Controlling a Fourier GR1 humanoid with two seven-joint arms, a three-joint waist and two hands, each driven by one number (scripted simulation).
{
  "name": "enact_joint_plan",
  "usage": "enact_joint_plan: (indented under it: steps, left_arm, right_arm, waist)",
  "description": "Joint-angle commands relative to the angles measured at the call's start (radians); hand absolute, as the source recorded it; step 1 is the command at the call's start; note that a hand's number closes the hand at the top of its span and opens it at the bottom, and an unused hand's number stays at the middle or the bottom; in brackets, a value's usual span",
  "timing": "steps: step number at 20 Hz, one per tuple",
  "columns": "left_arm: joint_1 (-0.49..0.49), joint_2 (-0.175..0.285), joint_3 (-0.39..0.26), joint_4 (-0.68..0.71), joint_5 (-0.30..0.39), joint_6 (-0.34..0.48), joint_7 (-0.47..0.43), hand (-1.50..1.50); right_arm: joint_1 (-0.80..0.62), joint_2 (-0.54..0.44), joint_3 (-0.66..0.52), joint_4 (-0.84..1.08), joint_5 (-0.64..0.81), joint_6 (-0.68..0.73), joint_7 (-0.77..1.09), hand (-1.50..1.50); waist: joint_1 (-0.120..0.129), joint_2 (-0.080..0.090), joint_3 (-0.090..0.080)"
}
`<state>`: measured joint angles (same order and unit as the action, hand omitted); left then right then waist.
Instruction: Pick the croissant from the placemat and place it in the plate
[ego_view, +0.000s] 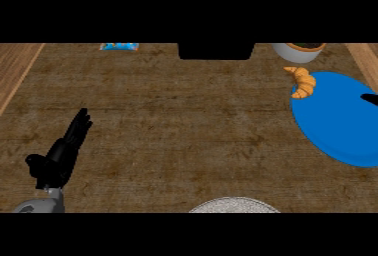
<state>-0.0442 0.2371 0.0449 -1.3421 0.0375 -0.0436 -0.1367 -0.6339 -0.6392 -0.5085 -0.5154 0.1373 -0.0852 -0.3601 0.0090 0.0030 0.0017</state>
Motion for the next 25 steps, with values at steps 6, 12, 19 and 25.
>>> enact_joint_plan:
  steps: [6,12,19,25]
  left_arm:
    - [-0.047,-0.004,0.015,0.056,-0.018,0.008,-0.03,0.0]
    - [-0.028,-0.013,-0.001,-0.005,0.001,-0.018,0.016,0.0]
    - [-0.043,-0.006,0.01,0.001,-0.001,-0.018,0.014,0.0]
    - [-0.01,-0.004,0.012,-0.002,0.004,-0.035,-0.004,0.0]
  right_arm:
    - [0.171,-0.178,-0.189,0.165,-0.183,0.313,-0.232,-1.5]
    - [0.239,-0.262,-0.186,0.267,-0.161,0.443,-0.377,-1.5]
    - [0.341,-0.271,-0.157,0.302,-0.12,0.511,-0.517,-1.5]
    - [0.359,-0.291,-0.165,0.312,-0.12,0.484,-0.548,-1.5]
  waist:
    - [-0.007,0.007,0.002]
    - [0.015,0.01,0.005]
    - [0.011,0.011,0.007]
    - [0.018,0.01,0.009]
